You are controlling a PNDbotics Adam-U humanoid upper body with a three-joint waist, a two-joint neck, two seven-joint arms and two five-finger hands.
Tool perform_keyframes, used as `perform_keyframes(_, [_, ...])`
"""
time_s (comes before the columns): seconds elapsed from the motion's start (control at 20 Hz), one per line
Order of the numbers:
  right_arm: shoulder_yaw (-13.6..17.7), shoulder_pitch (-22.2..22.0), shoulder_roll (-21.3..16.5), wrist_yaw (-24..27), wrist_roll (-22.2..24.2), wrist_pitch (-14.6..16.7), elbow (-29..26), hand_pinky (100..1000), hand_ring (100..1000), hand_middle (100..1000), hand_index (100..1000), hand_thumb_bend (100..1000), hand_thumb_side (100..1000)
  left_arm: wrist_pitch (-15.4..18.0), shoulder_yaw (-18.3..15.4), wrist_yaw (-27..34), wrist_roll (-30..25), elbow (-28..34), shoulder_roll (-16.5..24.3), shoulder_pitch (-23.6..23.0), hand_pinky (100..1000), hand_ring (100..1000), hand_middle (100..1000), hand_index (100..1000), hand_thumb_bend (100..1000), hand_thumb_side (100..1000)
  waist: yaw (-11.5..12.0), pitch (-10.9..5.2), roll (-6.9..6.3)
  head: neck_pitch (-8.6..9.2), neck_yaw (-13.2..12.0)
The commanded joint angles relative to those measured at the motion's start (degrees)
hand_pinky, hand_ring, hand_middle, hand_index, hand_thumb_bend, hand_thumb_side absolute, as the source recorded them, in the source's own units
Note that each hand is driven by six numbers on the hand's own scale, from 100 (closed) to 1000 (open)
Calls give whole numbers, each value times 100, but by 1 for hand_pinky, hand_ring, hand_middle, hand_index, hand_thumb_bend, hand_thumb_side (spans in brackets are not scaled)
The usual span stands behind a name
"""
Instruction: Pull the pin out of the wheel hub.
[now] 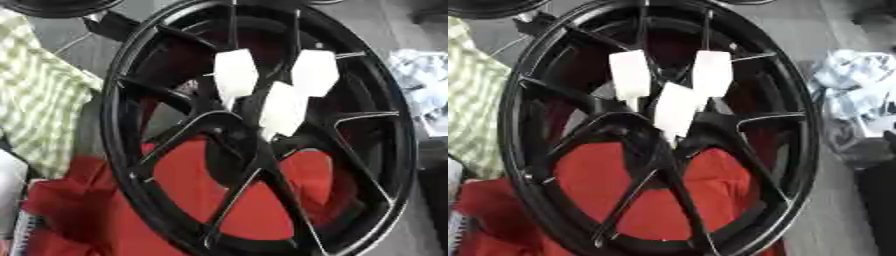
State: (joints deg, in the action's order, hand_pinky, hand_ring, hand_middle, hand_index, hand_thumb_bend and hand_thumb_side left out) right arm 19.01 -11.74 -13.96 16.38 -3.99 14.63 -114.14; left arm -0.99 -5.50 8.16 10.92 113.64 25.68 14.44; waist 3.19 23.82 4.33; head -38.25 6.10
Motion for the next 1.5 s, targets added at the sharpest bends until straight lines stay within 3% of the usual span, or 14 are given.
perform_keyframes(0.05, [24,-55,-183,37,39,37,-45,1000,873,849,807,100,548,19,-50,44,-3,95,131,17,557,686,594,742,100,746,-17,-157,-34,5,5])
perform_keyframes(0.25, [24,-71,-180,49,42,18,-45,1000,873,849,807,100,552,37,-33,41,-21,95,205,34,556,685,594,742,100,734,-28,-178,-45,17,31])
perform_keyframes(0.45, [27,-99,-203,33,35,-5,-45,1000,873,849,807,100,551,192,54,-21,-85,95,592,164,560,686,596,743,100,693,-18,-208,-85,-14,71])
perform_keyframes(0.8, [10,-201,-274,-22,9,-70,-45,1000,873,849,807,100,556,716,527,-286,-404,95,2125,627,580,692,607,750,100,619,-22,-319,-191,-111,125])
perform_keyframes(1.0, [-9,-257,-322,-55,6,-96,-45,1000,874,849,807,100,555,823,786,-312,-630,95,2925,889,595,697,614,757,100,594,-34,-378,-235,-157,133])
perform_keyframes(1.3, [-38,-338,-385,-105,11,-117,-45,1000,874,850,807,100,553,767,1043,-291,-805,95,3768,1302,614,701,619,758,100,533,-51,-464,-283,-183,105])
perform_keyframes(1.5, [-62,-383,-428,-120,24,-127,-45,1000,874,850,807,100,550,687,1205,-244,-1034,95,4082,1644,632,708,626,764,100,505,-69,-513,-296,-209,93])
